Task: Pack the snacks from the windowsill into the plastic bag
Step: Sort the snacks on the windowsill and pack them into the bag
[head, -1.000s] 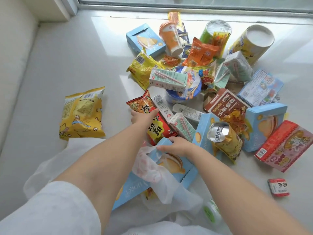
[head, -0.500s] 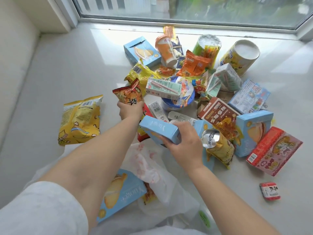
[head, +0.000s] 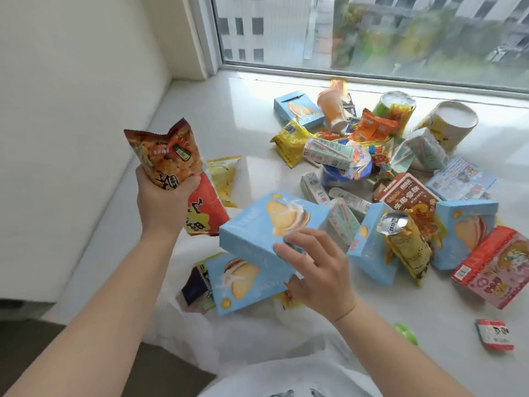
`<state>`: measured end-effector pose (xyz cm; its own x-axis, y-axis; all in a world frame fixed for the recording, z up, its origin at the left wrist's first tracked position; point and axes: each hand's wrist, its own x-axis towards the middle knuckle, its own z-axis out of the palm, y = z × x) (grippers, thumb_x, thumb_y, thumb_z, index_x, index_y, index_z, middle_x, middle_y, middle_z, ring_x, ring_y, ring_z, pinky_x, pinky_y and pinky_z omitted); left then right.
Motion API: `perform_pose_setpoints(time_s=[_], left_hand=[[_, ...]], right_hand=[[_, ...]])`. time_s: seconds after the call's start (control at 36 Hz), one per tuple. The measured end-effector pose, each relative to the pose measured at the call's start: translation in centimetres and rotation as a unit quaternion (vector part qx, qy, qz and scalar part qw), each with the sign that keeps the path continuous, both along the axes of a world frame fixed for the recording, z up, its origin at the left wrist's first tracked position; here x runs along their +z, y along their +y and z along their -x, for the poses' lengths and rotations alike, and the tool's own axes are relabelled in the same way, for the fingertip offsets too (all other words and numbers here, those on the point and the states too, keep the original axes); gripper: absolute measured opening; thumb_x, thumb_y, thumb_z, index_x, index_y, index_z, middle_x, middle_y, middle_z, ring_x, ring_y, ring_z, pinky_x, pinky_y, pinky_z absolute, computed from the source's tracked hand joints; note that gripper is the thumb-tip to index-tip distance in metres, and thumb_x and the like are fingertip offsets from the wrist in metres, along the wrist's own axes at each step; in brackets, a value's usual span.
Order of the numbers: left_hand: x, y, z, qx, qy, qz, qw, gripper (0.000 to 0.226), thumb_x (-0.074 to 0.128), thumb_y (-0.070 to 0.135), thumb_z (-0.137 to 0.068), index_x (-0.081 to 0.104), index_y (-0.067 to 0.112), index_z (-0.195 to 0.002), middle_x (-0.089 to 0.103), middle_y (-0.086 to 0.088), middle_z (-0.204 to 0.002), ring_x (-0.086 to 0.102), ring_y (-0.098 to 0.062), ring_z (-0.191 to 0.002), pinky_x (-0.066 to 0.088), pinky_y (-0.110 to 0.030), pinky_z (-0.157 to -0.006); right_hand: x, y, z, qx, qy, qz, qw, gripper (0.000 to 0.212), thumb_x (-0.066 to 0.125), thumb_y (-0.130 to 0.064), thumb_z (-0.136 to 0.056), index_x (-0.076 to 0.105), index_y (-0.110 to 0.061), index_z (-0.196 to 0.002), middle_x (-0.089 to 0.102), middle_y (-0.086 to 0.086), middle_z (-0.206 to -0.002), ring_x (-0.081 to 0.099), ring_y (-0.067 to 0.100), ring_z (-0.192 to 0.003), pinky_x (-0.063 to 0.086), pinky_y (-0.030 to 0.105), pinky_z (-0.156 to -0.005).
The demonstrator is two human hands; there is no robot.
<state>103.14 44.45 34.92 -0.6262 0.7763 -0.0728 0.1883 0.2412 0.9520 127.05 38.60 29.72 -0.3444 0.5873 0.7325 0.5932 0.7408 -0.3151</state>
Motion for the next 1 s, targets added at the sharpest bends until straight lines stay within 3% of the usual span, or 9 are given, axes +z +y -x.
perform_pose_setpoints(time_s=[0.08, 0.22, 0.33, 0.47, 0.61, 0.67, 0.83, 0.92, 1.0], left_hand=[[-0.2, -3.9, 1.9, 0.027, -0.004, 0.007, 1.000, 0.065, 0.075, 0.031, -0.062, 0.046, 0.023, -0.119, 0.061, 0.007, -0.109, 0.060, -0.016, -0.100, 0.049, -0.034, -0.089], [-2.6, -8.3, 3.6, 0.014, -0.072, 0.087, 0.993, 0.075, 0.075, 0.042, -0.048, 0.048, 0.023, -0.116, 0.065, 0.004, -0.104, 0.064, -0.021, -0.095, 0.053, -0.046, -0.087], [-5.0, -10.7, 3.5, 0.002, -0.103, 0.161, 0.982, 0.068, 0.074, 0.038, -0.053, 0.046, 0.024, -0.113, 0.064, -0.001, -0.105, 0.064, -0.023, -0.090, 0.053, -0.043, -0.083], [-7.4, -12.8, 3.2, -0.010, -0.114, 0.240, 0.964, 0.072, 0.076, 0.041, -0.055, 0.043, 0.022, -0.116, 0.063, -0.003, -0.104, 0.065, -0.026, -0.090, 0.053, -0.045, -0.085], [-9.5, -13.9, 1.3, -0.019, -0.124, 0.303, 0.945, 0.076, 0.077, 0.044, -0.059, 0.040, 0.020, -0.121, 0.063, -0.005, -0.108, 0.064, -0.027, -0.093, 0.052, -0.044, -0.086], [-10.5, -13.9, 0.1, -0.044, -0.148, 0.318, 0.935, 0.088, 0.076, 0.051, -0.046, 0.040, 0.021, -0.121, 0.063, -0.004, -0.109, 0.065, -0.027, -0.094, 0.053, -0.045, -0.087], [-14.6, -12.1, -1.0, 0.013, -0.254, 0.286, 0.924, 0.107, 0.080, 0.060, -0.030, 0.049, 0.016, -0.122, 0.069, -0.007, -0.103, 0.069, -0.028, -0.086, 0.056, -0.046, -0.081], [-13.7, -10.8, -1.8, 0.084, -0.269, 0.277, 0.918, 0.122, 0.078, 0.064, -0.046, 0.022, 0.017, -0.144, 0.054, -0.011, -0.129, 0.059, -0.034, -0.109, 0.050, -0.050, -0.091], [-12.4, -10.1, -2.6, 0.084, -0.173, 0.286, 0.939, 0.113, 0.070, 0.054, -0.073, -0.007, 0.024, -0.150, 0.035, -0.015, -0.147, 0.044, -0.035, -0.128, 0.041, -0.047, -0.103]], right_hand=[[0.3, -2.2, 0.7, 0.045, 0.002, 0.005, 0.999, 0.027, 0.038, -0.011, -0.089, 0.058, -0.017, -0.107, 0.053, 0.004, -0.106, 0.058, 0.028, -0.099, 0.052, 0.036, -0.077], [-1.0, -4.8, 0.7, 0.109, 0.002, 0.056, 0.992, 0.023, 0.048, -0.011, -0.088, 0.054, -0.013, -0.110, 0.050, 0.008, -0.117, 0.052, 0.034, -0.115, 0.050, 0.038, -0.090], [-2.4, -6.1, 0.6, 0.141, -0.014, 0.106, 0.984, 0.018, 0.044, -0.020, -0.095, 0.050, -0.012, -0.109, 0.047, 0.009, -0.119, 0.047, 0.034, -0.123, 0.046, 0.036, -0.097], [-3.5, -7.3, -0.2, 0.162, -0.030, 0.136, 0.977, 0.017, 0.046, -0.016, -0.093, 0.048, -0.013, -0.110, 0.045, 0.008, -0.122, 0.046, 0.031, -0.124, 0.044, 0.028, -0.100], [-5.3, -7.7, -1.3, 0.146, -0.084, 0.153, 0.974, 0.037, 0.057, -0.002, -0.075, 0.046, -0.014, -0.109, 0.044, 0.005, -0.122, 0.046, 0.026, -0.122, 0.055, 0.032, -0.080], [-6.0, -7.5, -1.6, 0.124, -0.093, 0.167, 0.974, 0.044, 0.060, 0.003, -0.070, 0.046, -0.014, -0.108, 0.044, 0.003, -0.123, 0.046, 0.025, -0.121, 0.058, 0.033, -0.070], [-6.4, -5.4, -1.7, 0.023, -0.053, 0.228, 0.972, 0.067, 0.076, 0.017, -0.056, 0.044, -0.017, -0.104, 0.053, 0.003, -0.124, 0.048, 0.022, -0.117, 0.046, 0.026, -0.077], [-5.4, -4.1, -0.5, -0.028, -0.035, 0.248, 0.968, 0.065, 0.078, 0.012, -0.058, 0.044, -0.017, -0.105, 0.059, 0.013, -0.125, 0.055, 0.030, -0.115, 0.053, 0.032, -0.069], [-5.3, -3.3, 0.8, -0.053, -0.081, 0.276, 0.956, 0.065, 0.076, 0.009, -0.060, 0.045, -0.019, -0.110, 0.056, 0.012, -0.130, 0.056, 0.035, -0.116, 0.056, 0.038, -0.063]])
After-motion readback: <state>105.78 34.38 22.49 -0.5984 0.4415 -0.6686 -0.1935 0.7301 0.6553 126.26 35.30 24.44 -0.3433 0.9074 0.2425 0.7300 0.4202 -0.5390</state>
